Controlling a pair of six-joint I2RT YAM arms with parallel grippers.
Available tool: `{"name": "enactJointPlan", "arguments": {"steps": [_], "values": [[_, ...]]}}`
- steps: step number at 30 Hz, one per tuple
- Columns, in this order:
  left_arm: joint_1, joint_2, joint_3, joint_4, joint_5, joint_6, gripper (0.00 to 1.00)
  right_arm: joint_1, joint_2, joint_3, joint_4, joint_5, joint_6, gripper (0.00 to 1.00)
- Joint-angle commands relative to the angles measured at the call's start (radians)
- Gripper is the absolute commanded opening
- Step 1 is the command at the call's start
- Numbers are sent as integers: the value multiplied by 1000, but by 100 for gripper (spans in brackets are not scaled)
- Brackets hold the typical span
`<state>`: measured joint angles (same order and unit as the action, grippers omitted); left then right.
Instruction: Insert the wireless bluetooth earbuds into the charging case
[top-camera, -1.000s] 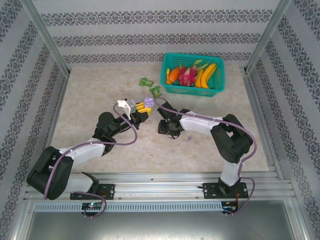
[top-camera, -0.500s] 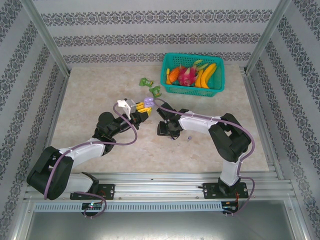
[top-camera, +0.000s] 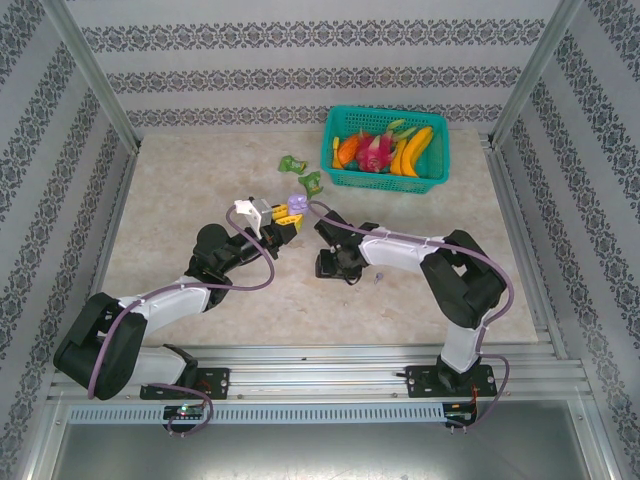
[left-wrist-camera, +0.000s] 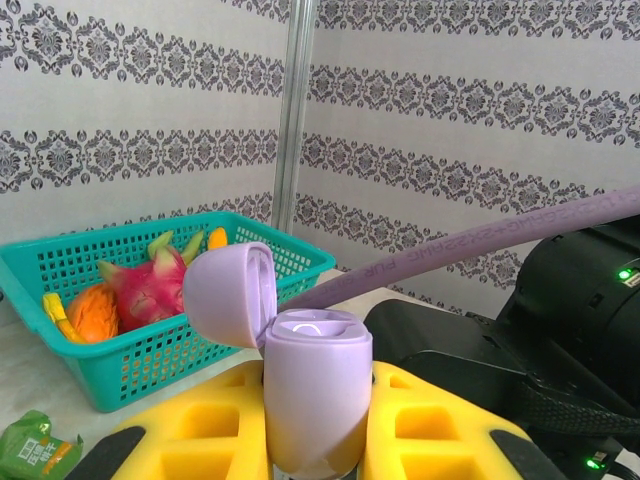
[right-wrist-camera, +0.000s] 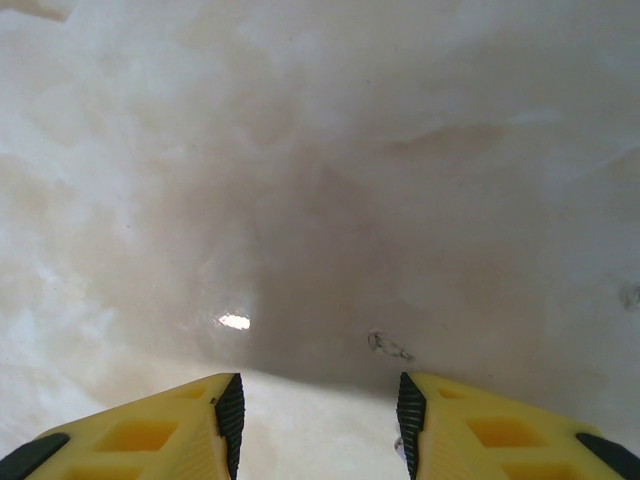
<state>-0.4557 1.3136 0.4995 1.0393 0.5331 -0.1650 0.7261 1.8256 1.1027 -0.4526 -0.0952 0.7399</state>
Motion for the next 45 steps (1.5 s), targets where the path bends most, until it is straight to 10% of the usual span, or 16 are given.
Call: {"name": "enactJointPlan", "arguments": {"steps": [1, 25, 45], "values": [[15, -6, -9, 63, -8, -18, 0, 18, -31, -30, -43, -12, -25, 47], [15, 19, -2, 85, -9, -30, 0, 49, -263, -151, -13, -1, 115, 50], [14, 20, 9, 70, -7, -34, 0, 50, -164, -221, 67, 31, 143, 53]]}}
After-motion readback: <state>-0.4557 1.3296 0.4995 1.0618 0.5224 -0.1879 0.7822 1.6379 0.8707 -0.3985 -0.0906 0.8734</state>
